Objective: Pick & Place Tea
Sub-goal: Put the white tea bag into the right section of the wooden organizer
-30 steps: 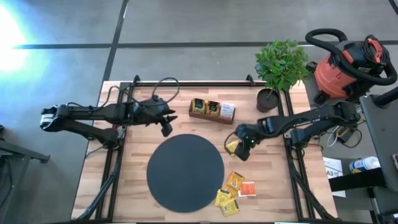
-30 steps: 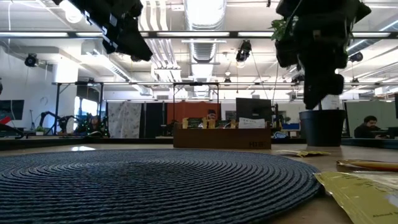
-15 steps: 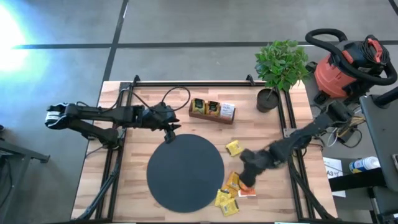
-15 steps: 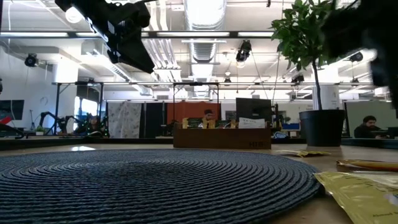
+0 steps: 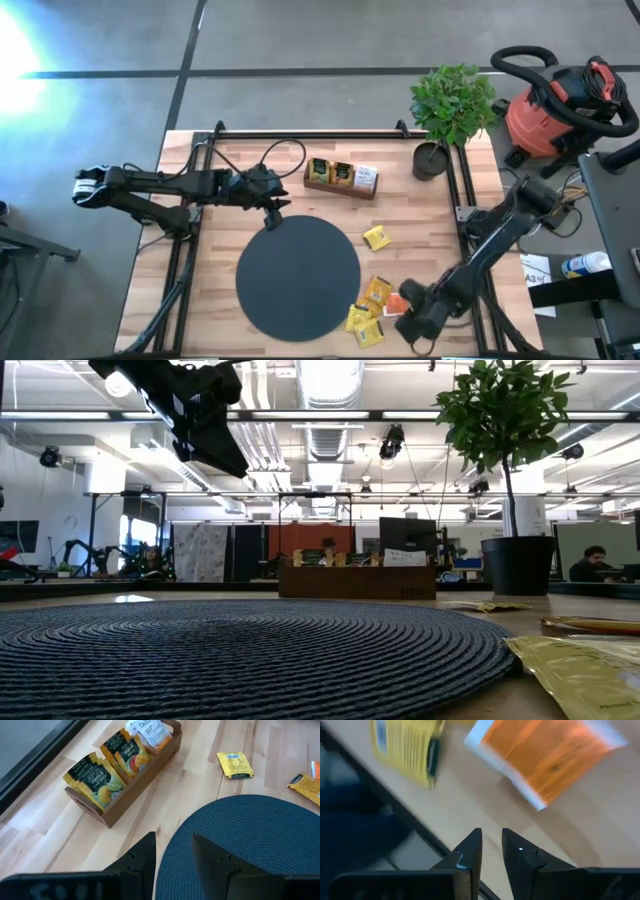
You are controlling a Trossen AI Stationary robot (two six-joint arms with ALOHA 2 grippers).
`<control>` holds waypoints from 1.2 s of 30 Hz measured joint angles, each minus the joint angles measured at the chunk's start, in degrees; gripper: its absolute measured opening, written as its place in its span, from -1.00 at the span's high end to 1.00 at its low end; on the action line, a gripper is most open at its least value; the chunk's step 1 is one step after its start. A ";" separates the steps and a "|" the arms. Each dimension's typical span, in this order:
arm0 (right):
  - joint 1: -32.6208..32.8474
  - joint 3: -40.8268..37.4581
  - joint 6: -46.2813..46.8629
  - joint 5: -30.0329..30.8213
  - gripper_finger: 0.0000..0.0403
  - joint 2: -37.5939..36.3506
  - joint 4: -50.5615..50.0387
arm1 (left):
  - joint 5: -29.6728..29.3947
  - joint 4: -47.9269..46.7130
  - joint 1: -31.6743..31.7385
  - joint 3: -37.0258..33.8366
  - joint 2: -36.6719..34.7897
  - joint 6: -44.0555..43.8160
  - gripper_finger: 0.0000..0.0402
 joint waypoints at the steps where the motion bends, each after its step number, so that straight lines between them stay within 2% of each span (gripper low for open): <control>1: 0.21 1.86 -2.98 -2.03 0.64 2.13 -0.55 | 0.02 0.00 -0.01 0.00 0.00 0.01 0.41; 4: 0.59 9.03 -13.51 -7.31 0.63 9.30 -6.22 | 0.04 0.00 -0.20 0.00 0.00 0.05 0.41; 6: 0.97 13.99 -17.50 -8.01 0.59 14.08 -11.63 | 0.06 -0.02 -0.32 0.00 0.00 0.13 0.41; 12: 0.93 26.36 -18.68 -8.02 0.29 24.16 -29.83 | 0.06 0.00 -0.66 0.00 -0.02 0.30 0.41; 16: 1.61 31.54 -21.54 -5.27 0.03 26.69 -34.38 | 0.08 -0.02 -0.70 0.00 -0.02 0.99 0.41; 20: 2.32 32.88 -21.61 0.14 -0.17 26.46 -34.67 | 0.08 -0.03 -0.68 0.00 -0.02 1.62 0.41; 25: 2.25 32.66 -24.42 4.50 -0.31 25.99 -37.93 | 0.08 0.00 -0.68 0.00 -0.02 1.64 0.41; 31: 1.95 31.93 -35.68 4.85 -0.30 25.98 -34.56 | 0.08 -0.02 -0.68 0.00 -0.02 1.62 0.41; 36: 1.37 31.03 -37.48 6.04 -0.21 26.25 -34.78 | 0.08 -0.02 -0.68 0.00 -0.02 1.20 0.41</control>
